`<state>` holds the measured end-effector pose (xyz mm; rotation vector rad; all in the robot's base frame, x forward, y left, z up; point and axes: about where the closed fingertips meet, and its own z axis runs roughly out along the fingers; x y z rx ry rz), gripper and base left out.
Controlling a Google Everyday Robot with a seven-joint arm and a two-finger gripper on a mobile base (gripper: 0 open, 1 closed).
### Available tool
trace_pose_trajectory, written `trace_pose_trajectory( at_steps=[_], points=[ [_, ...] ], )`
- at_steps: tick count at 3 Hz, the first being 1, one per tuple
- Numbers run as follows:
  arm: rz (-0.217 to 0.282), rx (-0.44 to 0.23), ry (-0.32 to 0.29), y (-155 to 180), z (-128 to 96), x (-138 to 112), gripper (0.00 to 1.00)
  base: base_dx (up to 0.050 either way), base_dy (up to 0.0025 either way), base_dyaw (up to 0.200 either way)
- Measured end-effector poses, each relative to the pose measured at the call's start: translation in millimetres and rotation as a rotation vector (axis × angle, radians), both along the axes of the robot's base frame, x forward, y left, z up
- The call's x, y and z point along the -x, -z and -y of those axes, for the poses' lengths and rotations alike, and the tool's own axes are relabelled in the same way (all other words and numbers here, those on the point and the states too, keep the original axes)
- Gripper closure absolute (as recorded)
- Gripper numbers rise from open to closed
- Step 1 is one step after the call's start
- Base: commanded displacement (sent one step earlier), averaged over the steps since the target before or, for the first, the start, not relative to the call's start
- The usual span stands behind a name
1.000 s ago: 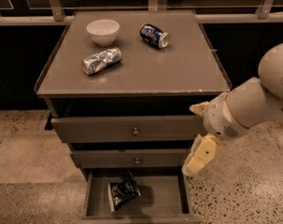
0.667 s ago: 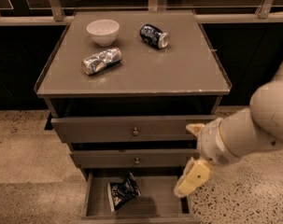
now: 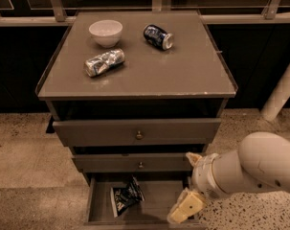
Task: Pick blue chip bag from bottom drawer and place on counter
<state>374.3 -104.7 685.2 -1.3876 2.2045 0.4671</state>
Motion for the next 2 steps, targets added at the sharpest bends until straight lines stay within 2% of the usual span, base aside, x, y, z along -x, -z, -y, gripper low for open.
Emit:
trace_pose_trajectory(
  at_steps=[1, 2],
  points=[
    [-0.004, -0.005, 0.009, 5.9, -2.2, 2.2, 0.0, 0.0, 0.0, 0.0],
    [-0.067, -0.053, 0.017, 47.4, -24.1, 18.2, 0.0, 0.0, 0.0, 0.0]
  ],
)
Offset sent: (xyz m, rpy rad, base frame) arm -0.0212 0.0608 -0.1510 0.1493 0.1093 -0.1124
